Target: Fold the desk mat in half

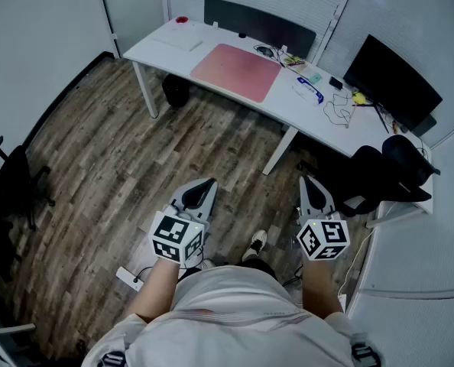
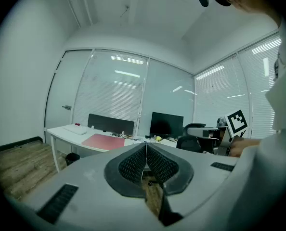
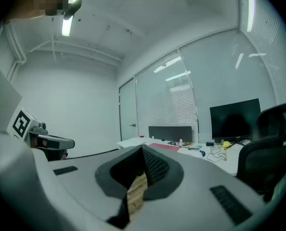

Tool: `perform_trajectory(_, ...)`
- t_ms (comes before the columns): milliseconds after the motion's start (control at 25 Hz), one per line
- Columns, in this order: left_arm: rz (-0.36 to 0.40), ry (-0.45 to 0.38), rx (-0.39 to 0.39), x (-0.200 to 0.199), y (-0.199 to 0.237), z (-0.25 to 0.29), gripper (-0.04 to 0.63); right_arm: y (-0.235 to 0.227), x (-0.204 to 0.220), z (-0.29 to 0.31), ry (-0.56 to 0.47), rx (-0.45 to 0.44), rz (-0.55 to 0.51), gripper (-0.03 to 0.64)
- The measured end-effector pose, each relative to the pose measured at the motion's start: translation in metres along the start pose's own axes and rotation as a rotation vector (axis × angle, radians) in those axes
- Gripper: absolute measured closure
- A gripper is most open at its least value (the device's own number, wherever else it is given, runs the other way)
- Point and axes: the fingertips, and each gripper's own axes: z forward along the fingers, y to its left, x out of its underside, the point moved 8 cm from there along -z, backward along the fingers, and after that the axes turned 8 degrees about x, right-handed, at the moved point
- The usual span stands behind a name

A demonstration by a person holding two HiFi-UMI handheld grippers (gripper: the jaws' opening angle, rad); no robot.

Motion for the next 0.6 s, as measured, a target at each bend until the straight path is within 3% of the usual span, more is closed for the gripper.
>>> perform_trajectory(600,0.000,0.013,0.013,0.0018,-0.0081,0.0066,0.580,-0.0061,0.0041,-0.0053,0.019,-0.014,0.009,0.568)
